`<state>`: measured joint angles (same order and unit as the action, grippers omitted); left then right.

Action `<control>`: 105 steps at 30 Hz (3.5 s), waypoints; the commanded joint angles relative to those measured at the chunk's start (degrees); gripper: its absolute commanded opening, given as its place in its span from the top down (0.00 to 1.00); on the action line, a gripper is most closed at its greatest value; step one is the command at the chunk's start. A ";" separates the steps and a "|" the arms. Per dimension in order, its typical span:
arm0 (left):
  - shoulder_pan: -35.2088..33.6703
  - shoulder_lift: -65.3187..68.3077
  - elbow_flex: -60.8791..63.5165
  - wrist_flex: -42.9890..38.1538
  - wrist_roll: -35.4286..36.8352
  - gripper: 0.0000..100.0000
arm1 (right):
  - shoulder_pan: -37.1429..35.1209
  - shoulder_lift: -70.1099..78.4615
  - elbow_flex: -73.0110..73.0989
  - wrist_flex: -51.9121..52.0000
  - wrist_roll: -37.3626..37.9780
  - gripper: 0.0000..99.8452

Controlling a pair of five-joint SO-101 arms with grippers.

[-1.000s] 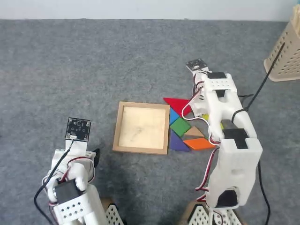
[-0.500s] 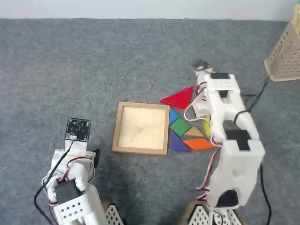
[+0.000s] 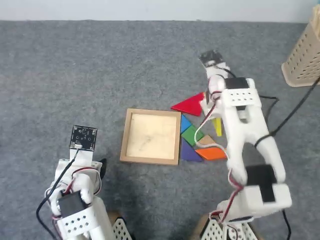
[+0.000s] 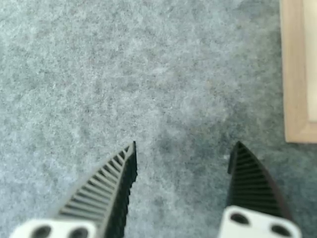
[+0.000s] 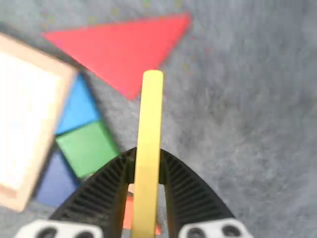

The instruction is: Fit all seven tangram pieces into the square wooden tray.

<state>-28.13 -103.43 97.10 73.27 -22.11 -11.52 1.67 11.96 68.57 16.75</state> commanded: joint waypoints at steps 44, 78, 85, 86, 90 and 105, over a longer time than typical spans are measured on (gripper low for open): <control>-0.26 -0.88 -0.48 0.18 -0.53 0.72 | -27.30 -5.14 -1.41 -4.62 23.21 0.94; -0.26 -0.88 -0.48 0.18 -0.53 0.72 | -17.71 18.68 -2.02 -19.21 8.62 0.99; -0.26 -0.88 -0.48 0.18 -0.53 0.72 | -14.29 21.76 -6.77 -19.21 1.41 0.99; -0.26 -0.88 -0.48 0.18 -0.53 0.72 | -14.11 21.76 -7.12 -19.21 0.70 0.99; -0.26 -0.88 -0.48 0.18 -0.53 0.72 | -13.14 19.82 -7.30 -19.12 -0.97 0.99; -0.26 -0.88 -0.48 0.18 -0.53 0.72 | -3.12 11.30 -10.90 -13.76 -17.58 0.85</control>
<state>-28.13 -103.43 97.10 73.27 -22.11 -15.30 13.19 6.33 53.71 6.64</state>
